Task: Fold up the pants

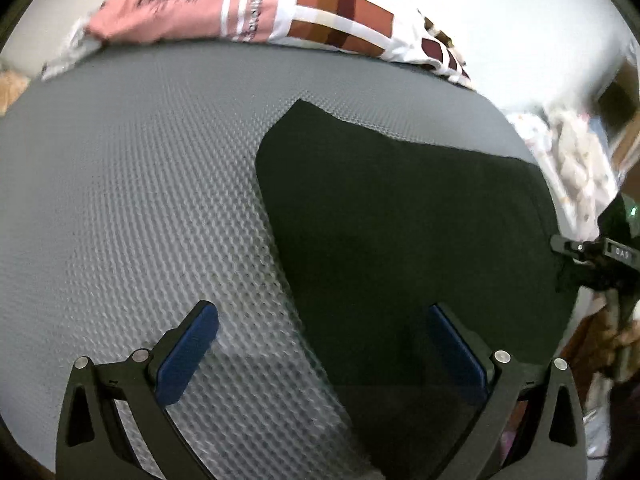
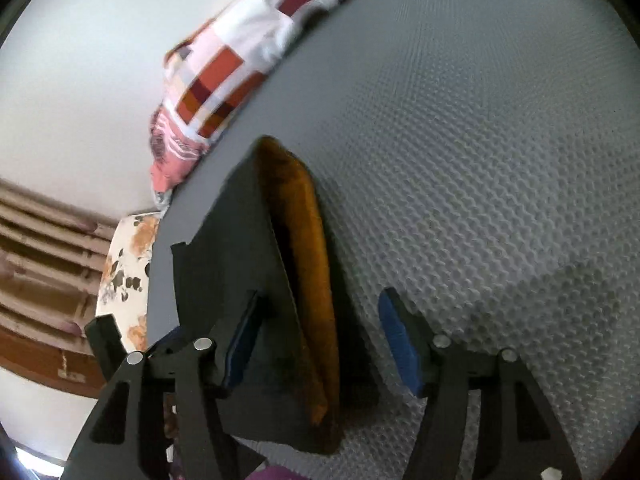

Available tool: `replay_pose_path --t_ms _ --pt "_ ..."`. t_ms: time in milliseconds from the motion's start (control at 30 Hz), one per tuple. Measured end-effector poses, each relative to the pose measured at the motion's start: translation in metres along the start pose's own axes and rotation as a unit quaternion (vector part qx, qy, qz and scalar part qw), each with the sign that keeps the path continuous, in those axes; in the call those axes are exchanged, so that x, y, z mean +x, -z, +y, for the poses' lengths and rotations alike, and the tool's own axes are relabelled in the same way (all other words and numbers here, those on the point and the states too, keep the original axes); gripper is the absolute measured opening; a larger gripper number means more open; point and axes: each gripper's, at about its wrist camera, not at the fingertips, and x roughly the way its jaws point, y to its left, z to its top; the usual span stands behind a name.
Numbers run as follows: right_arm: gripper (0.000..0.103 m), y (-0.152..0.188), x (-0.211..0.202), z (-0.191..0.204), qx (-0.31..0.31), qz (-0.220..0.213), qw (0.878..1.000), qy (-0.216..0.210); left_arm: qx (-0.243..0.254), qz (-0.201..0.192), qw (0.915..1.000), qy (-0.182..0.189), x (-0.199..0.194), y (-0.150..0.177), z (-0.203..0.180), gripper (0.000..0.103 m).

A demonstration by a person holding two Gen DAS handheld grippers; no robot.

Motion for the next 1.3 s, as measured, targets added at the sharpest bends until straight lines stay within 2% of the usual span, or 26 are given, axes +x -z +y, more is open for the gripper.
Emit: replay_pose_path --t_ms 67,133,167,300,467,567,700,767,833,900,1000,1133,1300 --pt "0.035 0.007 0.004 0.003 0.005 -0.009 1.000 0.006 0.014 -0.002 0.9999 -0.005 0.003 -0.003 -0.001 0.092" --pt "0.032 0.013 0.007 0.004 0.020 -0.006 1.000 -0.009 0.032 -0.002 0.9995 0.004 0.003 -0.007 -0.002 0.063" --pt "0.031 0.018 0.010 0.006 0.032 -0.005 0.999 -0.023 0.038 0.003 0.9992 0.015 0.003 -0.010 -0.001 0.059" --pt "0.030 0.031 0.029 0.027 0.039 0.000 0.998 -0.054 0.041 0.006 0.9991 -0.004 -0.003 -0.020 0.023 0.059" --pt "0.030 0.043 0.056 0.050 0.033 0.024 0.995 -0.087 -0.021 0.011 0.9997 0.001 -0.014 -0.025 0.080 0.059" --pt "0.033 0.044 0.059 0.062 0.011 0.025 0.997 -0.075 -0.035 0.010 0.9993 0.005 -0.019 -0.023 0.096 0.064" --pt "0.035 0.039 0.052 0.071 -0.015 0.016 0.999 -0.044 -0.021 0.006 0.9998 -0.004 -0.019 -0.022 0.093 0.069" --pt "0.038 0.034 0.054 0.074 -0.022 0.016 0.999 -0.029 0.005 0.004 0.9996 -0.026 -0.017 -0.020 0.085 0.077" --pt "0.047 0.028 0.056 0.079 -0.028 0.012 0.999 -0.020 0.025 0.000 0.9987 -0.044 -0.018 -0.019 0.079 0.084" --pt "0.050 0.023 0.062 0.083 -0.034 0.010 0.999 -0.005 0.035 -0.001 0.9982 -0.048 -0.017 -0.018 0.077 0.085" --pt "0.055 0.020 0.071 0.086 -0.041 0.018 0.999 -0.010 0.032 0.002 0.9987 -0.039 -0.015 -0.017 0.079 0.087" --pt "0.063 0.021 0.078 0.100 -0.081 0.029 0.996 -0.002 0.029 0.001 0.9989 -0.038 -0.013 -0.019 0.081 0.091" --pt "0.066 0.017 0.078 0.094 -0.083 0.037 0.995 -0.031 0.029 0.000 0.9986 -0.045 -0.011 -0.020 0.080 0.095"
